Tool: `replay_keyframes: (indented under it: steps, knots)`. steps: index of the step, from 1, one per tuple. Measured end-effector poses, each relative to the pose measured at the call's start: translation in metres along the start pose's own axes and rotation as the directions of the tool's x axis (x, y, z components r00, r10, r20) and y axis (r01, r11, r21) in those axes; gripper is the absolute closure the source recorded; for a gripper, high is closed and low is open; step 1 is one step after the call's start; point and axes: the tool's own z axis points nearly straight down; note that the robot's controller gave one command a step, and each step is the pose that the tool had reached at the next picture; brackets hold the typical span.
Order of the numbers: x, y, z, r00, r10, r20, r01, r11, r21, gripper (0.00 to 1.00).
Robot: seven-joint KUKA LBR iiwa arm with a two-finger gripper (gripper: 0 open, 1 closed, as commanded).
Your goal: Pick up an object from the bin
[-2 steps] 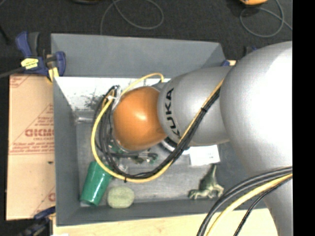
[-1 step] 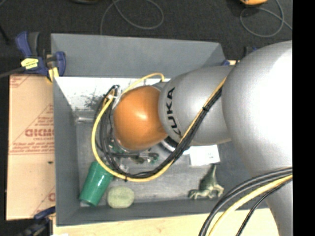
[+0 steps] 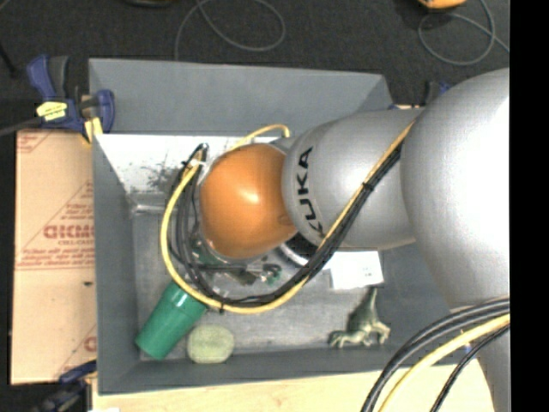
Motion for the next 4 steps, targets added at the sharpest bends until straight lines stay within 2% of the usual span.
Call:
replay_keyframes:
  steps: [4]
  knots:
    - [-0.001,-0.001,-0.041,1.0,0.005,-0.003,-0.005,1.0,-0.003,1.0]
